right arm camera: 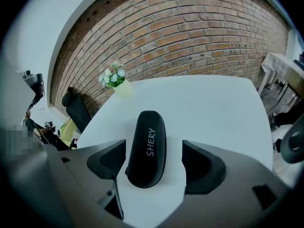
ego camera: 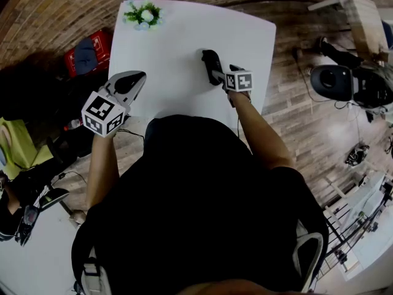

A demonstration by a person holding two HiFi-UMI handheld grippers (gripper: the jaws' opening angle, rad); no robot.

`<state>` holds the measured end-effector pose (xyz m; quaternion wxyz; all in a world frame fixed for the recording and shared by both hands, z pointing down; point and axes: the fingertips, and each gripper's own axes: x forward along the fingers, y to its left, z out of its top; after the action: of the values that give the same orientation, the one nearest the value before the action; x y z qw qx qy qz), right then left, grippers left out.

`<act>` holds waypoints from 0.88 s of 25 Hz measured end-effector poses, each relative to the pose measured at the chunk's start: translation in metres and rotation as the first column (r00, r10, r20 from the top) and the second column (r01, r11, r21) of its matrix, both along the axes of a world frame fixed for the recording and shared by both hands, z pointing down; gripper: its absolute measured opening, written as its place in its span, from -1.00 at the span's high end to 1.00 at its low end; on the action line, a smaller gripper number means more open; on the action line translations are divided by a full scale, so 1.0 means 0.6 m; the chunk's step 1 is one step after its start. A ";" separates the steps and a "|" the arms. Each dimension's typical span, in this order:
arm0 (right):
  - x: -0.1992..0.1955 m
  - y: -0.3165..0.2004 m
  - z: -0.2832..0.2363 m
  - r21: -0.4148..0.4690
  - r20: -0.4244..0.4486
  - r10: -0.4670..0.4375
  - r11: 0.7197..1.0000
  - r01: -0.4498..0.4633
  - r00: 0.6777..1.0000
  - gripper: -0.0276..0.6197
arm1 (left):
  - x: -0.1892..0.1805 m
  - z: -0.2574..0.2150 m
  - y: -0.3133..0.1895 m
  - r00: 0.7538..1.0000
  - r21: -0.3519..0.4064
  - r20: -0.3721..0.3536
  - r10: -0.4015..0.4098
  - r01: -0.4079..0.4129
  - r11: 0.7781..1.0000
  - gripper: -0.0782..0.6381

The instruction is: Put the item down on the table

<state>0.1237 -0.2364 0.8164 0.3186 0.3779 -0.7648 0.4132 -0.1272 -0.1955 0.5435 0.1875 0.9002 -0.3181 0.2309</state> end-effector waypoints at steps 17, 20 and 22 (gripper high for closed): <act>0.061 0.024 -0.091 0.100 0.017 0.020 0.995 -0.022 1.000 -0.15 | 0.067 -0.029 0.017 0.998 0.047 0.000 0.058 -0.058 0.997 0.75; 0.077 0.032 -0.099 0.108 0.019 0.039 0.993 -0.041 0.999 -0.12 | 0.077 -0.031 0.023 0.998 0.053 0.001 0.069 -0.069 0.996 0.75; 0.090 0.036 -0.109 0.119 0.029 0.061 0.991 -0.064 0.998 -0.05 | 0.086 -0.035 0.028 0.997 0.059 0.002 0.076 -0.076 0.995 0.75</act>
<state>0.1777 -0.2147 0.7513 0.2724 0.4150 -0.7800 0.3810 -0.0759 -0.1789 0.5223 0.1521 0.9169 -0.2900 0.2282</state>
